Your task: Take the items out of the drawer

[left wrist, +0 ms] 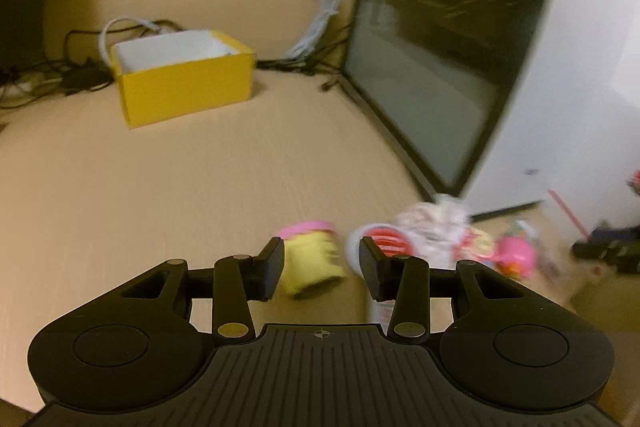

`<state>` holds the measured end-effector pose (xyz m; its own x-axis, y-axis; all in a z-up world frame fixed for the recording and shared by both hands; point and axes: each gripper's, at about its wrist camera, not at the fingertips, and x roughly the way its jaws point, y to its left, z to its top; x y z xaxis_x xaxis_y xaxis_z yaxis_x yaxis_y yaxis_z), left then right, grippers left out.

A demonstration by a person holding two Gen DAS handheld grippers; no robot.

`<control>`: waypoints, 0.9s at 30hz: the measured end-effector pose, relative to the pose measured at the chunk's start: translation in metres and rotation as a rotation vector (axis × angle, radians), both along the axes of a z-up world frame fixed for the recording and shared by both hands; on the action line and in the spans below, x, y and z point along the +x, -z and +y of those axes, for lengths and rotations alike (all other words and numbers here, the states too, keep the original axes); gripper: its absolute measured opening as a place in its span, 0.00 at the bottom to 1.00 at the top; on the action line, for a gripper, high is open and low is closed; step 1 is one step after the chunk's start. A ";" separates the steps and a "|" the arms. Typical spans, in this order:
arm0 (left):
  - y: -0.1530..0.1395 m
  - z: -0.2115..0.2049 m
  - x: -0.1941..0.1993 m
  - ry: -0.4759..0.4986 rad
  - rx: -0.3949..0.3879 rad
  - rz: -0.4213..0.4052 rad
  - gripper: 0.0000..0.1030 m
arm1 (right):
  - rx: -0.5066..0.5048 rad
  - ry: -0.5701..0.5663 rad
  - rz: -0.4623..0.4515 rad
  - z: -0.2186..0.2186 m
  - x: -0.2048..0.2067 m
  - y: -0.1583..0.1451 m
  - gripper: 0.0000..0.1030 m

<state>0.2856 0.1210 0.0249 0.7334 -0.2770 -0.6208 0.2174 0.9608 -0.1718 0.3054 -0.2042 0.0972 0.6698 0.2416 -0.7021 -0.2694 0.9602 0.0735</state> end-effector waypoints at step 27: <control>0.129 -0.143 -0.080 0.595 0.056 0.597 0.43 | -0.048 0.004 0.424 -0.015 -0.084 0.097 0.58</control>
<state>0.2052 -0.0219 -0.1039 0.0191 -0.4704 -0.8823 0.5781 0.7251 -0.3741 0.2209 -0.2191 0.0001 0.3206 0.1993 -0.9260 -0.2209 0.9664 0.1316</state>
